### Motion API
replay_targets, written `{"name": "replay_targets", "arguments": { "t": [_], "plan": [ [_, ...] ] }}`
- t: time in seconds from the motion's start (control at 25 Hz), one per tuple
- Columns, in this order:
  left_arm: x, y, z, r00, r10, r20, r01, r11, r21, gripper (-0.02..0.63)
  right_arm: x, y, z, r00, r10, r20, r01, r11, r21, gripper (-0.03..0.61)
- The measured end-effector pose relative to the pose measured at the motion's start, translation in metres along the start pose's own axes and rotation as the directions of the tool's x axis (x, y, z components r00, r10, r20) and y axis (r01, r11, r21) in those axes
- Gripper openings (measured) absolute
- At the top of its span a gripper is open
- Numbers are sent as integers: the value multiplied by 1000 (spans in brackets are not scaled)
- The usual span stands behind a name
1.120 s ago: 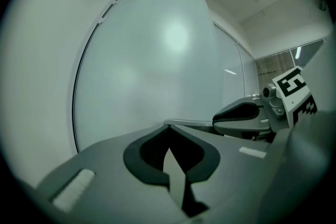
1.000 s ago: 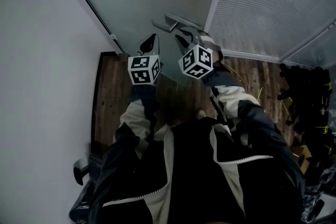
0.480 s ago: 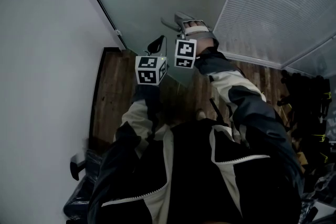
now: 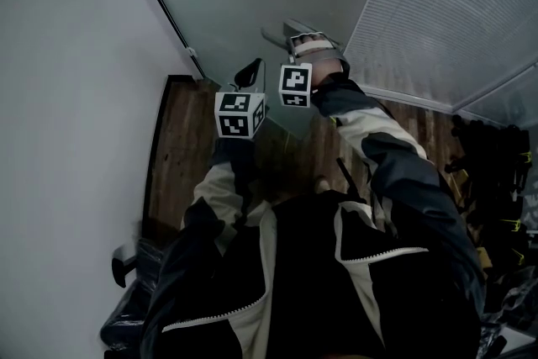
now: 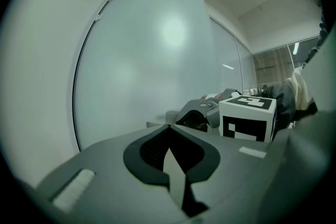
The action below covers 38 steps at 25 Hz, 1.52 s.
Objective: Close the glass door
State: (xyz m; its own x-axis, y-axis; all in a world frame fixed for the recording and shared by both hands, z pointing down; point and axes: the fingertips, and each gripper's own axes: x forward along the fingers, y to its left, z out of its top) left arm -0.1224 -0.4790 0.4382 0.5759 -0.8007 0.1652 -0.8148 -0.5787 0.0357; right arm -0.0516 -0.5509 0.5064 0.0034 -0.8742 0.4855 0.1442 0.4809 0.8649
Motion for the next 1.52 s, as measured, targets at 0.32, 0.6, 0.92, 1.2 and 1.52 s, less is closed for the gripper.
{"name": "replay_targets", "arguments": {
  "t": [0.32, 0.6, 0.92, 1.2, 1.52],
  "plan": [
    [10, -5, 3, 1000, 9, -6, -9, 1000, 5, 4, 27, -7, -28, 1000, -3, -13, 3, 1000, -18, 130],
    [15, 7, 1, 998, 60, -23, -60, 998, 8, 4, 66, -21, -66, 998, -2, -60, -1, 999, -43, 133],
    [28, -15, 10, 998, 60, -5, -61, 996, -61, 5, 122, -42, -118, 995, 4, -103, -11, 998, -68, 135],
    [32, -9, 21, 994, 111, 17, -110, 992, -62, 5, 178, -68, -150, 990, 23, -138, -34, 997, -73, 143],
    [35, -10, 5, 982, 183, -38, -186, 979, -88, 5, 233, -85, -187, 987, 31, -160, -34, 999, -17, 141]
  ]
}}
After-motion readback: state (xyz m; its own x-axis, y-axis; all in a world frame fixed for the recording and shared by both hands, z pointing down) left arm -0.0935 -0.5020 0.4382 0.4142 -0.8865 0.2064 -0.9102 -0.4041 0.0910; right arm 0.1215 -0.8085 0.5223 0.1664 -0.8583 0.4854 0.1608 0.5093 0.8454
